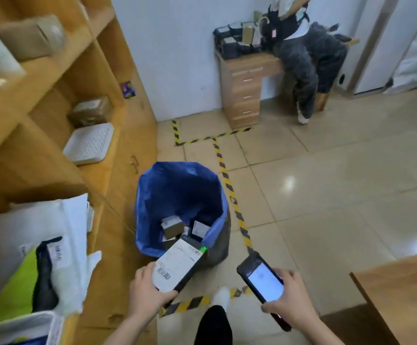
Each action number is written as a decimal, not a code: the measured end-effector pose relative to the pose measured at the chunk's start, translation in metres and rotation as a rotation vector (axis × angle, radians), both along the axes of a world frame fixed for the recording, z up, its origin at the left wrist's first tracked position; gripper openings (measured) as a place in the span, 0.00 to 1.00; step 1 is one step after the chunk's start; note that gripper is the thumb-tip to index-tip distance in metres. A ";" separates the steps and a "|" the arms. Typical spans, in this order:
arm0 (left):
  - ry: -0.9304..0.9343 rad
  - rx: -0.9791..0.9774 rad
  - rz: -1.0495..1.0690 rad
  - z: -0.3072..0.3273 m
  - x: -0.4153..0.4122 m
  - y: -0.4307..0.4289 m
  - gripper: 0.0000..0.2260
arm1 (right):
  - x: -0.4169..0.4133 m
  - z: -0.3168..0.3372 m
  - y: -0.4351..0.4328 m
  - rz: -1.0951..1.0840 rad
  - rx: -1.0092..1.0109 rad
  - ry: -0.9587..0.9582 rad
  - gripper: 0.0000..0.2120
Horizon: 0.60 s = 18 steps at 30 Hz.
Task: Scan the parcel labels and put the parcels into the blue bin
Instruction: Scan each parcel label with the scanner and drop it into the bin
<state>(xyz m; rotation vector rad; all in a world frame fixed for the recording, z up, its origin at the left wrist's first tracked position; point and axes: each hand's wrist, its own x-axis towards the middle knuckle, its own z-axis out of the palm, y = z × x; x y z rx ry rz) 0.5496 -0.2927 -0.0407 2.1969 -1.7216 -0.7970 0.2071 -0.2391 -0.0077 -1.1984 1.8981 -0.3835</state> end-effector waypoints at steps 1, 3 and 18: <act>-0.009 0.001 0.044 -0.004 0.012 -0.015 0.43 | 0.012 -0.002 -0.014 -0.001 -0.006 -0.018 0.43; -0.034 0.004 0.115 -0.013 0.030 -0.050 0.44 | 0.036 -0.007 -0.045 0.000 -0.013 -0.044 0.43; -0.008 0.259 0.177 -0.176 0.085 -0.329 0.41 | 0.205 -0.152 -0.364 -0.183 0.230 -0.195 0.35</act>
